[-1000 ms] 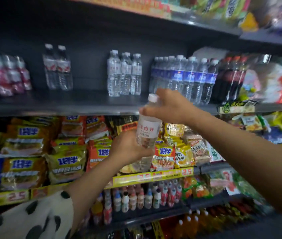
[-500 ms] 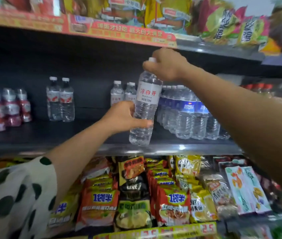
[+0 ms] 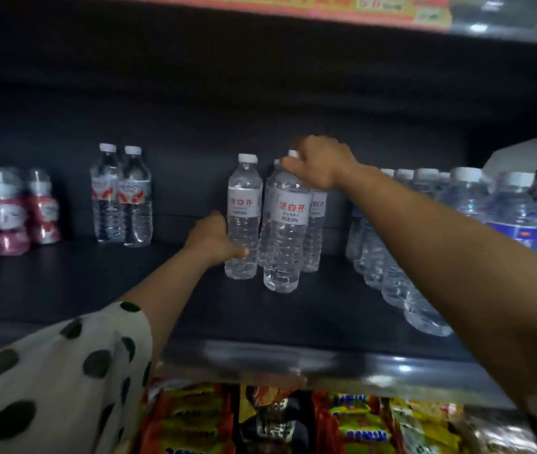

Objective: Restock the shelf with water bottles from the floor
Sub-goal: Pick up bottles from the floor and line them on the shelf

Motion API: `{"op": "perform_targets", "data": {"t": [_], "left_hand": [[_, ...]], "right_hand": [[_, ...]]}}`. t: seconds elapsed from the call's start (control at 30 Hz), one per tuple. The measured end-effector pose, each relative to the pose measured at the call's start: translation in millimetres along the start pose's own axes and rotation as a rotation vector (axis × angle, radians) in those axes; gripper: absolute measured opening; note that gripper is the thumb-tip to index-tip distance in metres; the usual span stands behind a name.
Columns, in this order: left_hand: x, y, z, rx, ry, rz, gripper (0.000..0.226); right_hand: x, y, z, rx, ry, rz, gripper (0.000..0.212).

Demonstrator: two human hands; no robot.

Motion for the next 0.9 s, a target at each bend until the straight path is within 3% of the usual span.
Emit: {"op": "perform_targets", "data": {"t": [0.2,0.37,0.57,0.73,0.9], "left_hand": [[-2.5,-31.6,16.9,-0.100,0.037,0.050,0.042],[-3.5,-38.1,17.4,-0.206,0.144,0.095,0.043],[-6.6,-40.4,17.8,-0.214,0.120,0.122,0.047],[-4.9,-37.4,16.8,-0.215,0.085,0.109,0.050],[1.6,-28.0,9.3,-0.213,0.071,0.106,0.034]], "right_hand": [[8.9,-31.2,30.4,-0.001,-0.041,-0.043,0.030],[13.0,-42.6,39.8,-0.012,-0.057,-0.039,0.033],[21.5,-48.2,47.0,-0.037,-0.164,-0.054,0.026],[20.5,-46.5,47.0,-0.058,-0.227,-0.029,0.035],[17.9,-39.1,40.1,-0.052,-0.313,0.038,0.055]]}}
Point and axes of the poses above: each hand's wrist, its own y-axis away from the middle knuckle, its own z-axis out of the palm, x = y × z, the point moved 3 cm from there along -y, towards the middle knuckle, and after that the axes turned 11 degrees about -z, right-handed, at the moved point
